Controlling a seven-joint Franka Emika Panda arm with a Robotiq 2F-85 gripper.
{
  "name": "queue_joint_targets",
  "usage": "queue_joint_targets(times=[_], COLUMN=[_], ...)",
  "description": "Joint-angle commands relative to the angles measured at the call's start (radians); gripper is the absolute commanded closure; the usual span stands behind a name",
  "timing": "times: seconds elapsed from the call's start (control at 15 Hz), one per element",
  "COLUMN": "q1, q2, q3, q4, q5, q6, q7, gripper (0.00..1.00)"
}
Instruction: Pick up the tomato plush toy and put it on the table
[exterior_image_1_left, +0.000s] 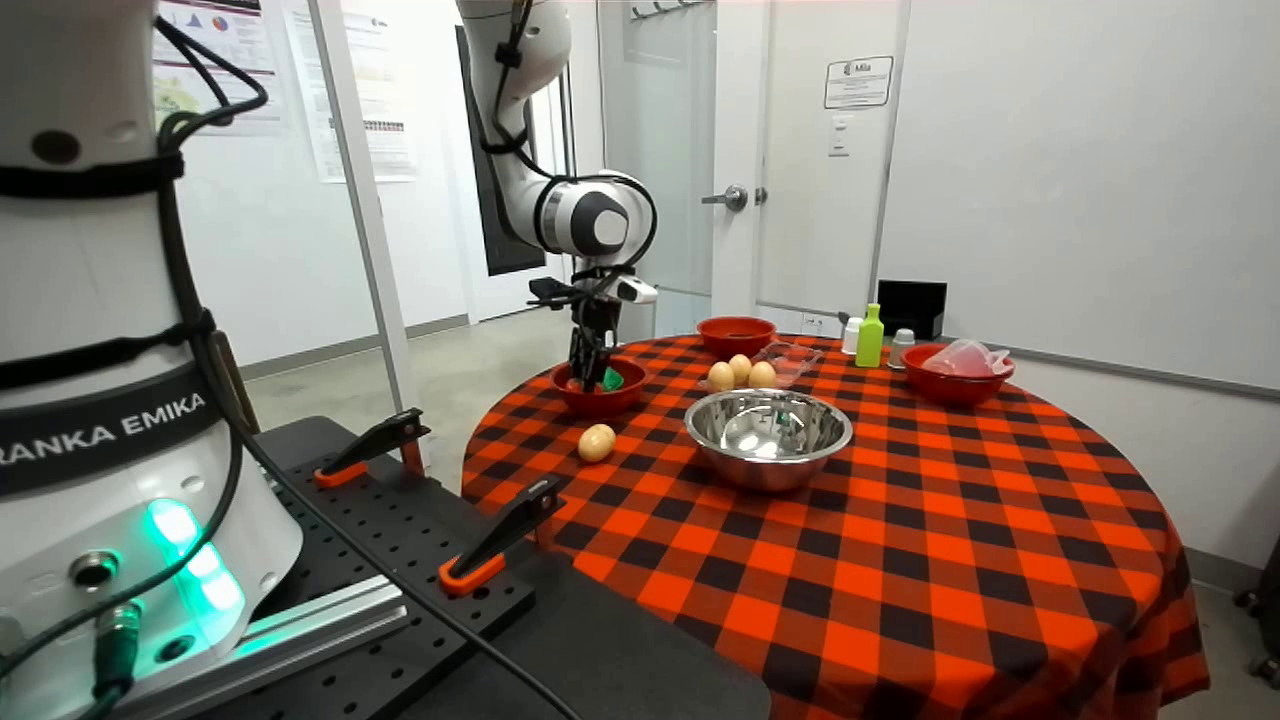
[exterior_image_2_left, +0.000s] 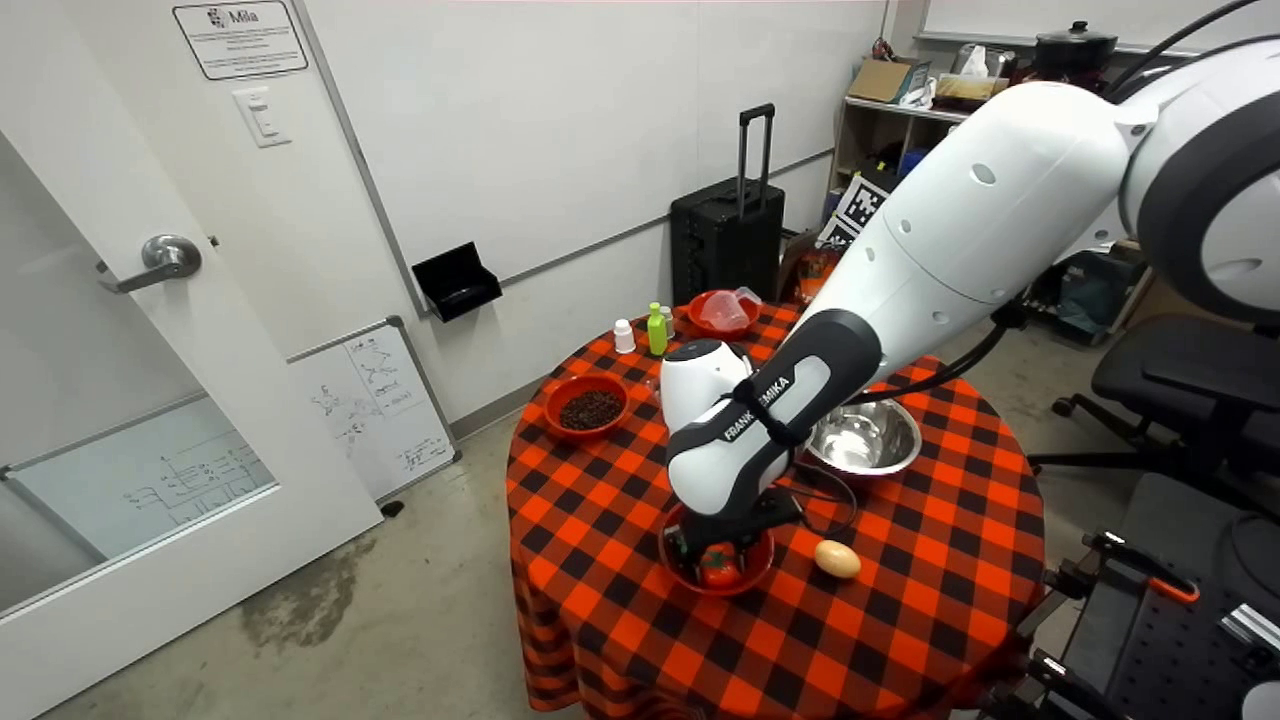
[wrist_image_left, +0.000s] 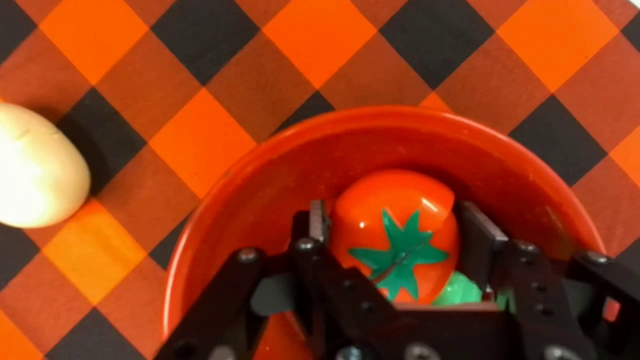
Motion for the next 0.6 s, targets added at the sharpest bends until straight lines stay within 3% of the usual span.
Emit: queue_joint_targets(times=[0.0, 0.53], q1=[-0.002, 0.009], q2=[-0.082, -0.376], q3=[0.007, 0.018], q4=[-0.062, -0.325], q5=[0.032, 0.063], q6=[0.035, 0.117], q7=[0.005, 0.030], gripper=[0.62, 0.62])
